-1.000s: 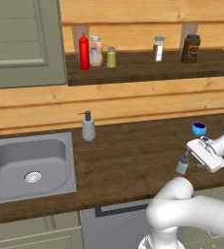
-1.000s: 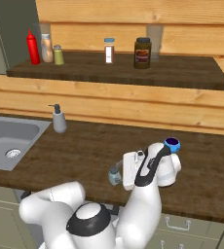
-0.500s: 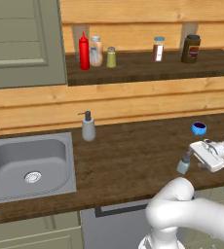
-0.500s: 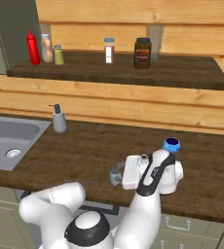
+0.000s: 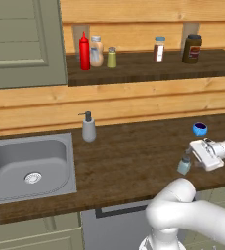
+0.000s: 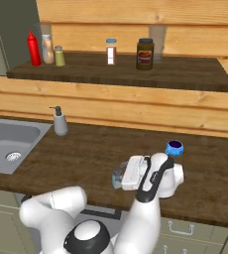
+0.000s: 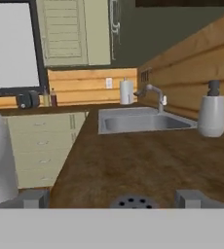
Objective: Put the shaker and condiment bottle from the counter next to their counterparts in the cabinet.
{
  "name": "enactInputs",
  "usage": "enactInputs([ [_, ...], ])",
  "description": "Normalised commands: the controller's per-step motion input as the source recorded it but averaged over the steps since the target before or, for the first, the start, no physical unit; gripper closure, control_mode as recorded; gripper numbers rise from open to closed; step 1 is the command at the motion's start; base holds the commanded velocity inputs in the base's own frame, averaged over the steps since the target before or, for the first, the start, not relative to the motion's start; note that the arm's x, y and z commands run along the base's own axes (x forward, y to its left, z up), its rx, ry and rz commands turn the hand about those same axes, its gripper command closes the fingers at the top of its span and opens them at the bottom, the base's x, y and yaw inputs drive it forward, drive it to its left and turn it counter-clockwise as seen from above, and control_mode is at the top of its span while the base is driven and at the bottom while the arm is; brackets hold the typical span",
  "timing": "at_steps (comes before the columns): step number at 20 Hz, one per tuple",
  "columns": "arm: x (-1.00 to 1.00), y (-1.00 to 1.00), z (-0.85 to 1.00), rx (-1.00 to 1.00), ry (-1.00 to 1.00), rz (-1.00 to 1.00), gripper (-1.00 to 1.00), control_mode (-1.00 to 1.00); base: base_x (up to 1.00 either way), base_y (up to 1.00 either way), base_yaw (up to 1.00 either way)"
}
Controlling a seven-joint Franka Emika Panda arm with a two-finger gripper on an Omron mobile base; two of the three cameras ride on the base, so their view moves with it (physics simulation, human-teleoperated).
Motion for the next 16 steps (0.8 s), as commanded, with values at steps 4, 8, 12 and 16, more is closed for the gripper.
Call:
enactInputs([
  [4, 0.02, 0.11, -0.51, -0.21, -0.18, -0.03, -1.00, -1.00, 0.00, 0.00, 0.00],
  [8, -0.01, 0.08, -0.68, -0.23, -0.18, -0.01, -1.00, -1.00, 0.00, 0.00, 0.00],
  [12, 0.04, 0.18, -0.44, -0.18, -0.13, -0.05, -1.00, -1.00, 0.00, 0.00, 0.00],
  [16, 0.15, 0.41, -0.14, -0.12, -0.04, -0.12, 1.00, -1.00, 0.00, 0.00, 0.00],
])
